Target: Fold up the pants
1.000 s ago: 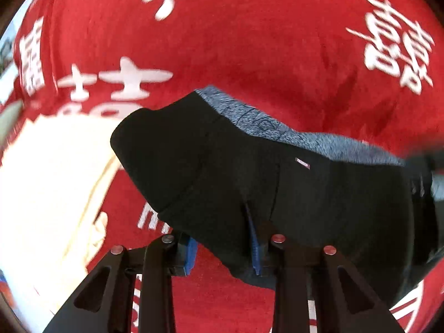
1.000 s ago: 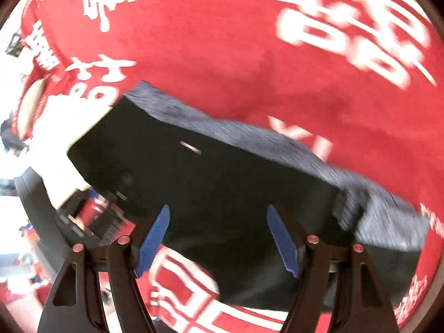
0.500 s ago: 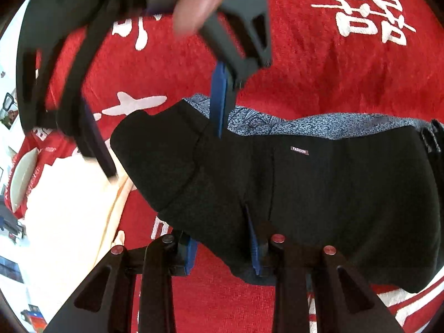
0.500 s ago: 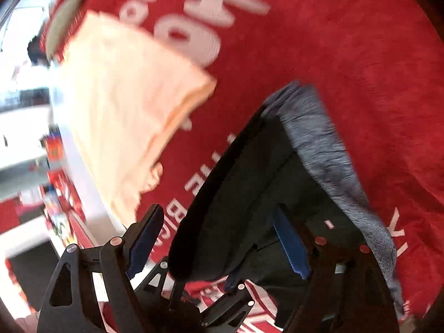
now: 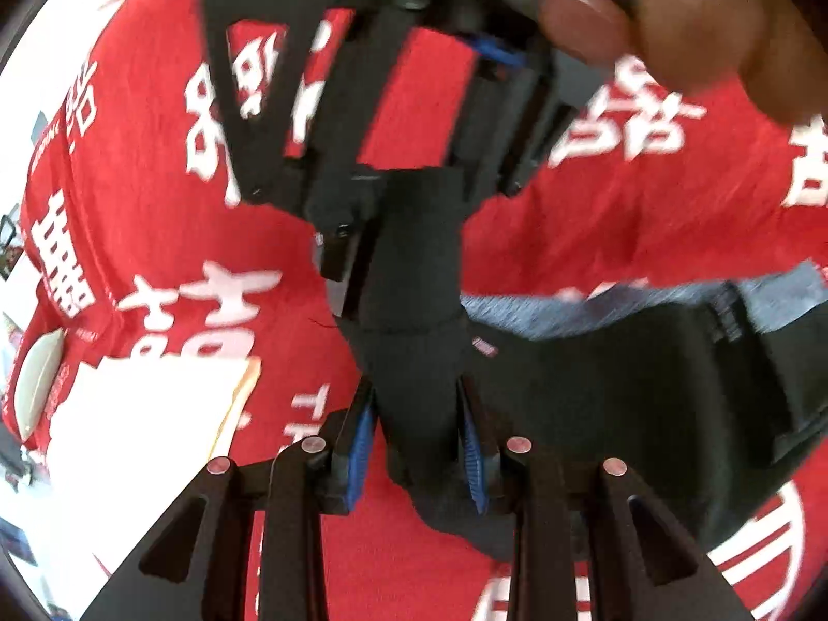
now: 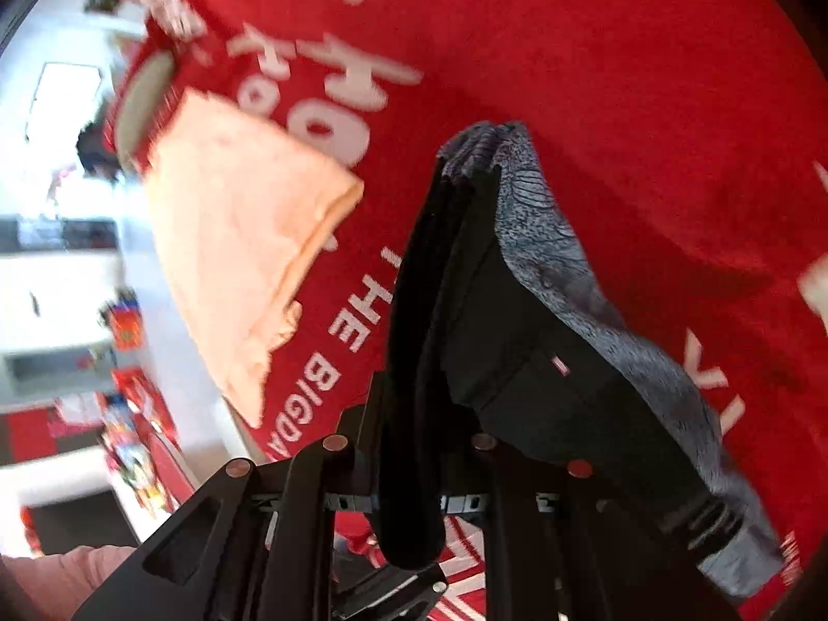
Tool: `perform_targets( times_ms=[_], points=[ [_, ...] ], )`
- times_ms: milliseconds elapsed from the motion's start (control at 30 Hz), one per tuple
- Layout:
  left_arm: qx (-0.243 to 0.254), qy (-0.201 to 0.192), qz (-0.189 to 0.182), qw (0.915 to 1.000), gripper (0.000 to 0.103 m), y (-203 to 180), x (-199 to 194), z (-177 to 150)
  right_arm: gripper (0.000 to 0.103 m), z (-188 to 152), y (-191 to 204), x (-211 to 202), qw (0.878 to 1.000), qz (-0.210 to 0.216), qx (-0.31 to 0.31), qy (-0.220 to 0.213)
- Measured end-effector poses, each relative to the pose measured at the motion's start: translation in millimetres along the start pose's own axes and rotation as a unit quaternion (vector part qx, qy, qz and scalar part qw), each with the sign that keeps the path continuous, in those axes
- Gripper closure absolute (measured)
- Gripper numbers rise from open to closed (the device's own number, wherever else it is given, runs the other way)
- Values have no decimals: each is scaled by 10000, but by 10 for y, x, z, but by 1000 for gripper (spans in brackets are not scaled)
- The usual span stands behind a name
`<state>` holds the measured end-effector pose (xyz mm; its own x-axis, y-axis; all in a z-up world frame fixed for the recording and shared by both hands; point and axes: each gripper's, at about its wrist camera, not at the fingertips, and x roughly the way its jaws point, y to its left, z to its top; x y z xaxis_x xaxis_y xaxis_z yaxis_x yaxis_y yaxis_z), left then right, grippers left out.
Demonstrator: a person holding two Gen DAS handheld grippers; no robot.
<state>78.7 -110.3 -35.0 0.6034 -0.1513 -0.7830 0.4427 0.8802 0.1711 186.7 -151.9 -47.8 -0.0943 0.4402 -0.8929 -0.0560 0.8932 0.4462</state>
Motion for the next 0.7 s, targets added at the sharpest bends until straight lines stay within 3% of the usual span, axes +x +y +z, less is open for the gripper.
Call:
perform_targets(
  times_ms=[200,400,533,700],
  points=[
    [208,-382,-411,9982,71,-441,-410,291,87,-620,-426,-791,9938,422,337,-969],
    [379,-479,-1158,9914,71,-1035,-767,518,87,-1320,-954,-1469,9808,555,777,-1699],
    [634,-448,-1607,9840,71,-1578,-964,564,87,-1918,-1372,-1771,9685,578,1158,-2127],
    [1117,-422,-1830,9758,71,-2184,-1071,497,87,-2538,-1923,-1873,9512,759,1758,-2420]
  ],
)
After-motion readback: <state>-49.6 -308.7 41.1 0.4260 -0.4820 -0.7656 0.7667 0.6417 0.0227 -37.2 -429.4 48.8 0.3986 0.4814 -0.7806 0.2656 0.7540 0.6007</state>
